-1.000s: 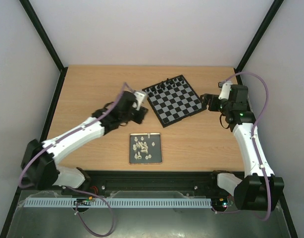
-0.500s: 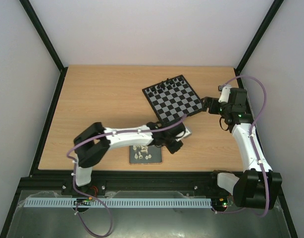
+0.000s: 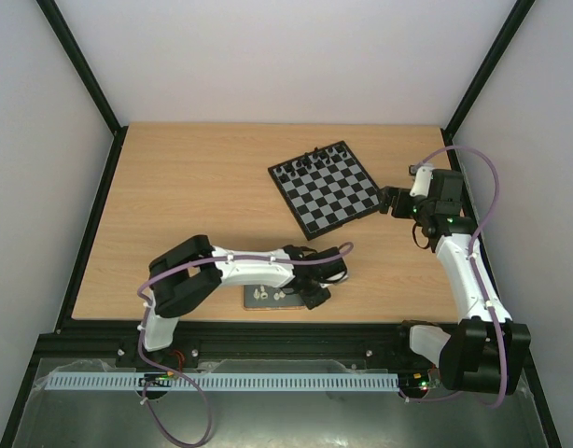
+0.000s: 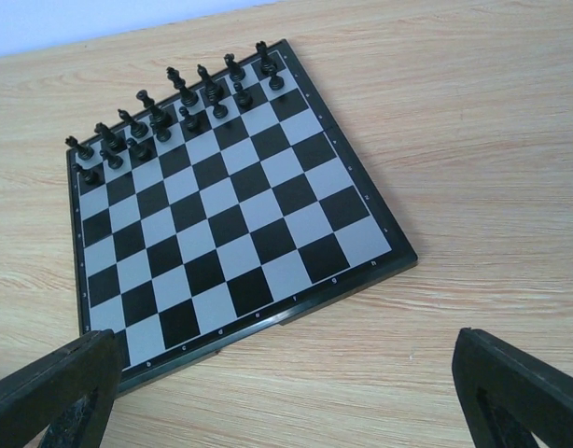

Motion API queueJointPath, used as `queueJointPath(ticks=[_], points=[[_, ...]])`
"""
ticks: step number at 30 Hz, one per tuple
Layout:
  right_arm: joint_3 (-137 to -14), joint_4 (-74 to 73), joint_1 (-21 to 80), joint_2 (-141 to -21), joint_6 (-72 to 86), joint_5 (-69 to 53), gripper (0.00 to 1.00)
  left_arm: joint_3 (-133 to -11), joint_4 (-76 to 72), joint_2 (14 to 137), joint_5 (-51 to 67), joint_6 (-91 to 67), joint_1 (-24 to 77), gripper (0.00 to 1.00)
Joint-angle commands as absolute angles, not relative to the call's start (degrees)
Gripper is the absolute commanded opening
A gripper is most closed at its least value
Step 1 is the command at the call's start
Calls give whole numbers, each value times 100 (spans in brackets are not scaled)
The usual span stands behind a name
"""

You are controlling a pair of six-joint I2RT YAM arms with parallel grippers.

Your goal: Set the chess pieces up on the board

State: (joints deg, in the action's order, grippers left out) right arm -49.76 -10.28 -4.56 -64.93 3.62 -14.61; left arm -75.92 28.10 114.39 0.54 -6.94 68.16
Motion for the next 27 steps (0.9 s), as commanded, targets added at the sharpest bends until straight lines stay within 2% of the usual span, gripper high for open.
queueJointPath(ticks=[1, 6, 11, 17, 22, 23, 25, 27], points=[[-4861, -932, -490, -6424, 277, -1678, 98, -7008, 3300, 11083, -185, -806, 6446, 3], [-4787, -868, -499, -6463, 277, -1747, 99, -6575, 3294, 10690, -139, -884, 6020, 2], [-4766, -787, -493, -6476, 370, -1056, 99, -6323, 3391, 10429, -437, -985, 5496, 2], [-4693, -659, -493, -6566, 538, -1113, 99, -6249, 3278, 10116, -347, -1009, 4744, 2], [-5586, -1270, -494, -7485, 388, -1348, 99, -6645, 2968, 9854, 282, -1075, 4744, 3], [-5890, -1488, -492, -7754, 301, -1443, 98, -6733, 2858, 9819, 403, -1164, 4740, 11], [-6466, -1822, -492, -8314, 189, -1579, 99, -6931, 2677, 9821, 476, -1408, 4724, 39], [-6989, -2049, -493, -8910, 151, -1572, 99, -7126, 2516, 9883, 443, -1795, 4684, 54]])
